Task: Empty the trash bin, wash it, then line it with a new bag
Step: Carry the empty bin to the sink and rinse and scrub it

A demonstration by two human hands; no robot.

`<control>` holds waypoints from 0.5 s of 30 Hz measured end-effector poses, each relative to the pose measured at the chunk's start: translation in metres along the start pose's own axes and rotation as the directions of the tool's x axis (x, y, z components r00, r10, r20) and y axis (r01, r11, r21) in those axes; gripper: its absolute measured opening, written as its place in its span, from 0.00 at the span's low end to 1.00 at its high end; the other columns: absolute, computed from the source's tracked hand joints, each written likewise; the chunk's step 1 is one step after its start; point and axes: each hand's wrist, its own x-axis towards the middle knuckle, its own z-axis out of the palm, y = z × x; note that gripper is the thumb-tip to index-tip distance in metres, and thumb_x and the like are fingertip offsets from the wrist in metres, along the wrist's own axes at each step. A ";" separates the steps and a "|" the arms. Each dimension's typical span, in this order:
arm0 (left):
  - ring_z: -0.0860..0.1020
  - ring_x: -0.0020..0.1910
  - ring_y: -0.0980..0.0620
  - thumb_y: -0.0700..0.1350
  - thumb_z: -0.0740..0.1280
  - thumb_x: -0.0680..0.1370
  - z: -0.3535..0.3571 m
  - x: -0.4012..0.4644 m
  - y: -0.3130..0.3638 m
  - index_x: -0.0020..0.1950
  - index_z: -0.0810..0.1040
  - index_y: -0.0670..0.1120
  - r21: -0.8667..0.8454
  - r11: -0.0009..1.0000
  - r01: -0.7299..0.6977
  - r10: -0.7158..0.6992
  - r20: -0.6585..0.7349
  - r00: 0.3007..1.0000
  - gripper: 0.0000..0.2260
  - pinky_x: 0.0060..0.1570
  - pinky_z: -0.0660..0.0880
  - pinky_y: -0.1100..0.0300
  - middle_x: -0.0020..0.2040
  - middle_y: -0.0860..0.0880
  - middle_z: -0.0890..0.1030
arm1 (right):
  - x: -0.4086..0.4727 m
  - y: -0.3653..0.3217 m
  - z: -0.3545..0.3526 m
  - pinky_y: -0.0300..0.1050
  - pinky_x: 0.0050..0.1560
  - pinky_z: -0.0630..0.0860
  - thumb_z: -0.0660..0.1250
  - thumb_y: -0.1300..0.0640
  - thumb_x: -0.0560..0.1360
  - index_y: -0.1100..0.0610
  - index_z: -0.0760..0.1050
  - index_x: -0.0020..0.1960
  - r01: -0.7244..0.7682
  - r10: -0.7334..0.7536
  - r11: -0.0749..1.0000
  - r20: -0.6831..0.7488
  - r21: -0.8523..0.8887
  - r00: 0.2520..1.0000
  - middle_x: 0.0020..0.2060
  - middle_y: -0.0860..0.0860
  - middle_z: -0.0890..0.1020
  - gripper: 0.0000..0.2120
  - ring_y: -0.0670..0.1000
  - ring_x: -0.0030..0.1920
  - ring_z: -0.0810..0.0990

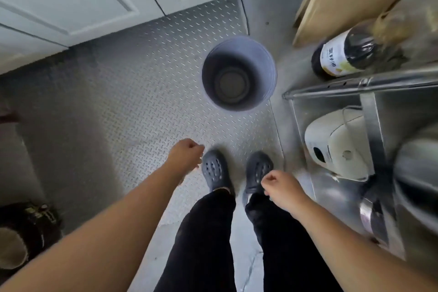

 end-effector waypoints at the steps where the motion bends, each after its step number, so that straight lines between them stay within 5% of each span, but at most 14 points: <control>1: 0.83 0.46 0.44 0.44 0.66 0.80 0.005 0.019 0.006 0.49 0.78 0.41 -0.027 1.000 0.000 0.000 0.005 1.000 0.07 0.53 0.81 0.43 0.48 0.41 0.83 | 0.012 0.005 0.006 0.51 0.43 0.77 0.62 0.59 0.74 0.61 0.78 0.41 0.004 -0.004 1.000 0.004 -0.014 1.000 0.36 0.57 0.82 0.09 0.58 0.39 0.80; 5: 0.82 0.48 0.46 0.54 0.68 0.78 0.026 0.081 0.026 0.56 0.76 0.45 -0.147 0.988 0.038 -0.029 0.068 0.997 0.15 0.56 0.80 0.42 0.52 0.44 0.82 | 0.055 0.015 0.018 0.45 0.37 0.71 0.63 0.58 0.75 0.52 0.72 0.34 -0.005 0.005 0.999 0.004 -0.038 1.000 0.32 0.48 0.79 0.11 0.53 0.38 0.78; 8: 0.83 0.50 0.47 0.62 0.71 0.71 0.035 0.115 0.042 0.61 0.74 0.48 -0.279 0.957 0.080 -0.053 0.104 0.993 0.25 0.57 0.77 0.41 0.52 0.48 0.81 | 0.077 0.019 0.020 0.50 0.48 0.79 0.64 0.59 0.75 0.53 0.75 0.37 -0.034 0.034 0.999 -0.002 0.043 0.999 0.39 0.54 0.84 0.08 0.57 0.46 0.83; 11: 0.86 0.45 0.48 0.60 0.74 0.68 0.043 0.141 0.053 0.55 0.77 0.51 -0.429 0.897 0.103 -0.059 0.113 0.992 0.21 0.55 0.79 0.44 0.53 0.48 0.83 | 0.087 0.020 0.021 0.55 0.52 0.81 0.63 0.57 0.75 0.53 0.74 0.37 -0.020 0.020 0.997 0.007 0.075 1.000 0.39 0.54 0.84 0.08 0.58 0.46 0.84; 15: 0.86 0.46 0.47 0.54 0.73 0.72 0.056 0.161 0.060 0.62 0.75 0.48 -0.569 0.809 0.145 -0.059 0.167 0.984 0.21 0.60 0.77 0.42 0.55 0.46 0.83 | 0.089 0.022 0.022 0.55 0.51 0.81 0.63 0.55 0.75 0.54 0.77 0.39 -0.015 0.010 0.995 0.048 0.096 0.999 0.37 0.52 0.84 0.08 0.56 0.43 0.84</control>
